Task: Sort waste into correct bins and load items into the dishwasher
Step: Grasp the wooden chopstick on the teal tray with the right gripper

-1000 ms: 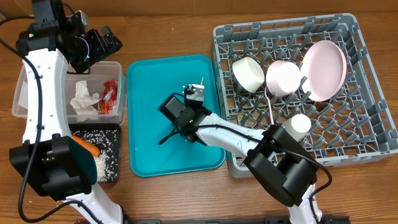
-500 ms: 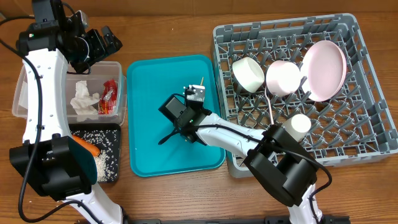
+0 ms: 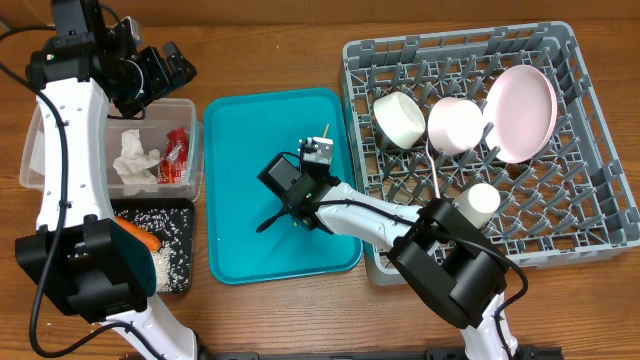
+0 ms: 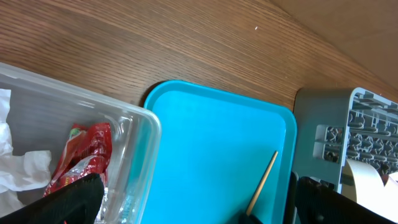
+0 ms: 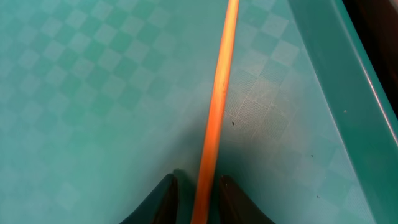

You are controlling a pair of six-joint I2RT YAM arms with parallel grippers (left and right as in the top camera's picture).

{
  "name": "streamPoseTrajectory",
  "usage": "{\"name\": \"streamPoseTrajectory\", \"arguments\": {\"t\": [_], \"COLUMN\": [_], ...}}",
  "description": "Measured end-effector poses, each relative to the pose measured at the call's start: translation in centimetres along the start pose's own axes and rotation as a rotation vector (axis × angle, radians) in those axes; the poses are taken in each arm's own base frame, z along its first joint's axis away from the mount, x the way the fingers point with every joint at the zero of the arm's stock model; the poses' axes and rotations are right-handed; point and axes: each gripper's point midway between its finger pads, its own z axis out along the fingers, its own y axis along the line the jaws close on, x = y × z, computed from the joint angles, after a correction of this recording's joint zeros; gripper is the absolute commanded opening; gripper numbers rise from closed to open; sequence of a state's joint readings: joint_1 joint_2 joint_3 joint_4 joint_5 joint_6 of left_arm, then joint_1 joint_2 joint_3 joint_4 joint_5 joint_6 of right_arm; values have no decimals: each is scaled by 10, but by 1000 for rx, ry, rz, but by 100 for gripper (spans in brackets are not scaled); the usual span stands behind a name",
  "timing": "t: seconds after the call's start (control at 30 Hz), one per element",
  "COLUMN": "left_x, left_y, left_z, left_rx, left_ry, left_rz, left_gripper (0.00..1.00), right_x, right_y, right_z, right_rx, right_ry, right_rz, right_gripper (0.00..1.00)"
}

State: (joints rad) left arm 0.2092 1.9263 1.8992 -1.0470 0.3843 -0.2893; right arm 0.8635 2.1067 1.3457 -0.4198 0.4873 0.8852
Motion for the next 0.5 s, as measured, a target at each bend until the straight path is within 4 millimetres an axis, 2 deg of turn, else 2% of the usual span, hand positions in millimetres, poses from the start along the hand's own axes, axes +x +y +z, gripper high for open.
{"name": "streamPoseTrajectory", "arguments": {"t": [0.17, 0.27, 0.5], "left_x": [0, 0, 0], "left_y": [0, 0, 0], "left_z": [0, 0, 0], "left_rx": [0, 0, 0], "left_ry": [0, 0, 0], "left_rz": [0, 0, 0], "left_gripper": [100, 100, 100], "right_x": [0, 0, -1], "right_y": [0, 0, -1], "right_z": [0, 0, 0], "right_rx": [1, 1, 6], "right_ry": [0, 0, -8], "right_rz": [1, 8, 4], "right_gripper": [9, 4, 4]}}
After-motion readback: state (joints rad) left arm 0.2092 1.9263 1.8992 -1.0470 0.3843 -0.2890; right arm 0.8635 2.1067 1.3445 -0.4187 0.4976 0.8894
